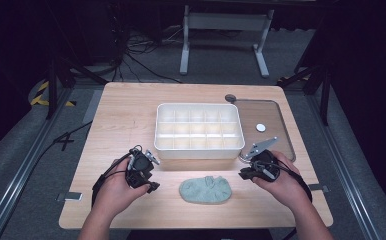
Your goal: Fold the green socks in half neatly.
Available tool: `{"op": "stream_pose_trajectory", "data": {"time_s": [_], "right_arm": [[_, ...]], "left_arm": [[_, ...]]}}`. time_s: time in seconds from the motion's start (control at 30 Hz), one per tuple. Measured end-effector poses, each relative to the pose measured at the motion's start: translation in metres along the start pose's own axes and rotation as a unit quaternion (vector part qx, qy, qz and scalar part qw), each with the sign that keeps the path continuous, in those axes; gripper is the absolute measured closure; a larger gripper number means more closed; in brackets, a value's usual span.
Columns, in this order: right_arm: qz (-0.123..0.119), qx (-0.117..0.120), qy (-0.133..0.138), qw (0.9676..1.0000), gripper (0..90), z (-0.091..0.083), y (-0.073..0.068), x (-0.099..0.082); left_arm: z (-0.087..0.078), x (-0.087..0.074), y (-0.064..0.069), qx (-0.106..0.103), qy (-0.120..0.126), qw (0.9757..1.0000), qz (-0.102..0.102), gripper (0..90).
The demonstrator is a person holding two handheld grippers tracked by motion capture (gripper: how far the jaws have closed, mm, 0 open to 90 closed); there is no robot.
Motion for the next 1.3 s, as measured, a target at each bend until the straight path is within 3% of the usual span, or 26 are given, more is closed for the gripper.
{"op": "stream_pose_trajectory", "data": {"time_s": [0.1, 0.17, 0.27, 0.37, 0.43, 0.5, 0.53, 0.57, 0.63, 0.8, 0.9, 0.97, 1.1, 1.3], "right_arm": [[0.003, 0.004, 0.005, 1.0, 79.6, 0.001, -0.002, 0.0], [-0.002, 0.003, 0.003, 1.0, 79.6, 0.002, -0.003, -0.001], [-0.002, 0.002, 0.008, 1.0, 79.8, 0.001, -0.004, -0.001], [0.01, 0.011, 0.013, 0.9998, 79.8, 0.001, -0.006, -0.001], [0.01, 0.013, 0.011, 0.9998, 78.7, 0.002, -0.006, -0.002], [0.01, 0.009, 0.011, 0.9998, 74.7, 0.003, -0.007, -0.003], [0.01, 0.006, 0.012, 0.9999, 74.9, 0.004, -0.008, -0.003], [0.01, 0.002, 0.014, 0.9999, 74.8, 0.004, -0.008, -0.003], [0.008, 0.004, 0.016, 0.9998, 74.4, 0.003, -0.01, -0.004], [0.003, 0.005, 0.013, 0.9999, 74.0, 0.005, -0.015, -0.006], [0.009, 0.013, 0.012, 0.9998, 73.6, 0.007, -0.018, -0.007], [0.008, 0.011, 0.013, 0.9998, 73.2, 0.009, -0.018, -0.008], [0.012, 0.01, 0.013, 0.9998, 73.0, 0.012, -0.02, -0.008], [0.007, 0.011, 0.005, 0.9999, 71.9, 0.017, -0.024, -0.012]], "left_arm": [[-0.002, 0.001, 0.001, 0.0, 0.004, 0.9999, -0.01, 55.4], [-0.004, 0.002, 0.002, 0.011, 0.002, 0.9998, -0.015, 56.5], [-0.006, 0.005, 0.008, 0.009, -0.005, 0.9999, 0.001, 58.9], [-0.007, 0.009, 0.015, -0.012, -0.004, 0.9999, 0.01, 59.1], [-0.008, 0.014, 0.02, -0.039, 0.008, 0.9991, 0.01, 59.9], [-0.008, 0.019, 0.026, -0.079, 0.026, 0.9965, 0.008, 60.0], [-0.007, 0.021, 0.029, -0.093, 0.032, 0.9951, -0.003, 60.1], [-0.006, 0.022, 0.03, -0.093, 0.032, 0.995, -0.015, 60.3], [-0.002, 0.024, 0.032, -0.074, 0.026, 0.9966, -0.024, 61.0], [0.003, 0.031, 0.036, -0.074, 0.033, 0.9961, -0.035, 64.4], [0.01, 0.036, 0.038, -0.079, 0.043, 0.9947, -0.05, 64.5], [0.016, 0.037, 0.035, -0.09, 0.053, 0.992, -0.071, 64.8], [0.032, 0.035, 0.028, -0.08, 0.043, 0.991, -0.099, 65.6], [0.051, 0.043, 0.033, -0.083, 0.059, 0.9907, -0.09, 63.7]]}}
Point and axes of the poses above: each handheld gripper's, and its own axes: z roughly forward along the jaws, x roughly out of its top, y roughly to its right, the point moved 5 cm from there along z, roughly forward along the jaws, and after that the axes turned 1 degree about y, right-handed, at the moved point
